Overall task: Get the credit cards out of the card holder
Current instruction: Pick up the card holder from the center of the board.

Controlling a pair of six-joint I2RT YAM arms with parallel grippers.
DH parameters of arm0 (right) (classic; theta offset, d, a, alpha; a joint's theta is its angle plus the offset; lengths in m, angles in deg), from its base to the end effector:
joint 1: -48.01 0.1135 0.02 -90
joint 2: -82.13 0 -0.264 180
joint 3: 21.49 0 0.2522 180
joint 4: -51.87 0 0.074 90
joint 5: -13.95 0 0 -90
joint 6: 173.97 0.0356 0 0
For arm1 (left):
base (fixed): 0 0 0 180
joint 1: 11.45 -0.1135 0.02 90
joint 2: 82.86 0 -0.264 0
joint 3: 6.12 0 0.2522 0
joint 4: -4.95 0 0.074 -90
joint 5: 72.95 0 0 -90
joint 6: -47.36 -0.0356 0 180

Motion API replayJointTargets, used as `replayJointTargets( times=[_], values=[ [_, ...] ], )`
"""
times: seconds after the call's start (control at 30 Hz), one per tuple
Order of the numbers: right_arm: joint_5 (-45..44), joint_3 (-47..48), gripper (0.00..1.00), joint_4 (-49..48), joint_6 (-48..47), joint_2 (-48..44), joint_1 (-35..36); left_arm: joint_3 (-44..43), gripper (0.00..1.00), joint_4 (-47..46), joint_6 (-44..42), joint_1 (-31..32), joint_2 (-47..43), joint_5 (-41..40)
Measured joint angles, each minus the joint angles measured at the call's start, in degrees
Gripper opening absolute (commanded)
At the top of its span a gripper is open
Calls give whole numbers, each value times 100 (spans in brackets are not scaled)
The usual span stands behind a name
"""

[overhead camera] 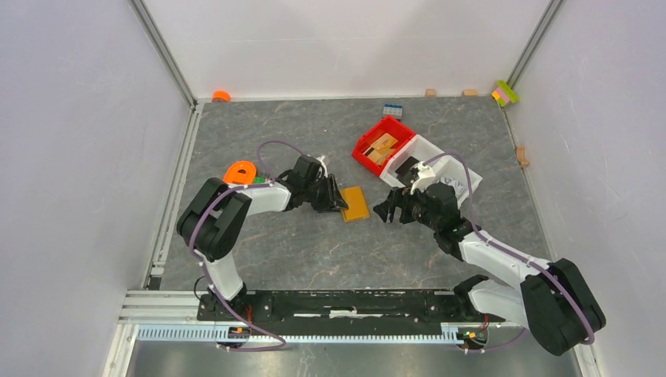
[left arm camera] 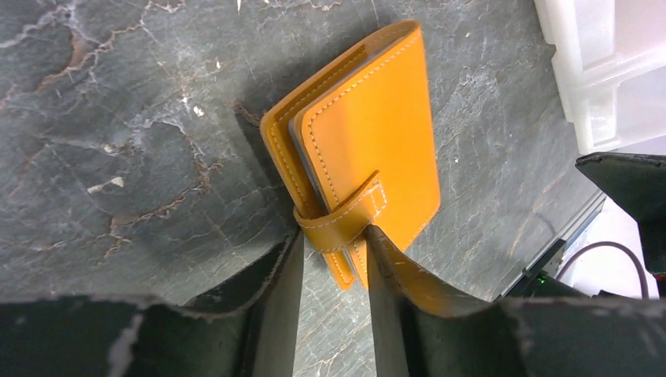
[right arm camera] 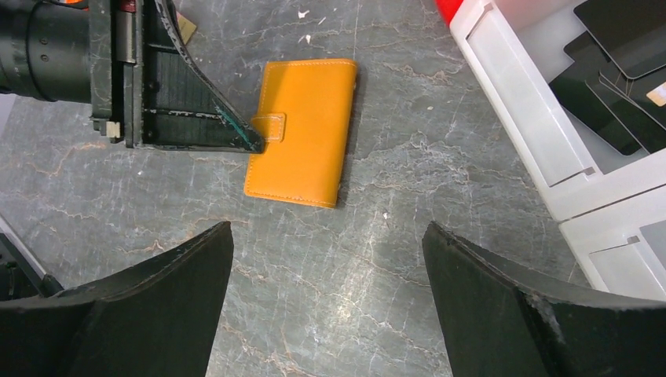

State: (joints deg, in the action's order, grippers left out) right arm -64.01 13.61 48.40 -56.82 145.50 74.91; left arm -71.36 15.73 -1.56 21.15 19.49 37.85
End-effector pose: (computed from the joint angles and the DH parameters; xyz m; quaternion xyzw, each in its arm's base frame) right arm 0.1951 0.1073 0.1844 -0.0547 0.8379 0.3222 0.4371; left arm 0.2876 -0.1990 0.1396 -0.0032 0.9202 -0.3467 0.1818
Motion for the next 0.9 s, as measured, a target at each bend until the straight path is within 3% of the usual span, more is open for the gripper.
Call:
replayJointTargets(
  times=[0.17,0.27,0.67,0.9],
  values=[
    [0,0,93,-59,4,247,42,52,16,74,-87,4,-98,-81],
    [0,0,93,-72,4,350,101,205,10,72,-151,4,-409,-144],
    [188,-127,91,-463,393,127,1069,549,2,52,-380,4,-1189,-264],
    [-522,-162,91,-361,227,-396,1137,673,2,-118,-407,7,-1668,-225]
  ],
)
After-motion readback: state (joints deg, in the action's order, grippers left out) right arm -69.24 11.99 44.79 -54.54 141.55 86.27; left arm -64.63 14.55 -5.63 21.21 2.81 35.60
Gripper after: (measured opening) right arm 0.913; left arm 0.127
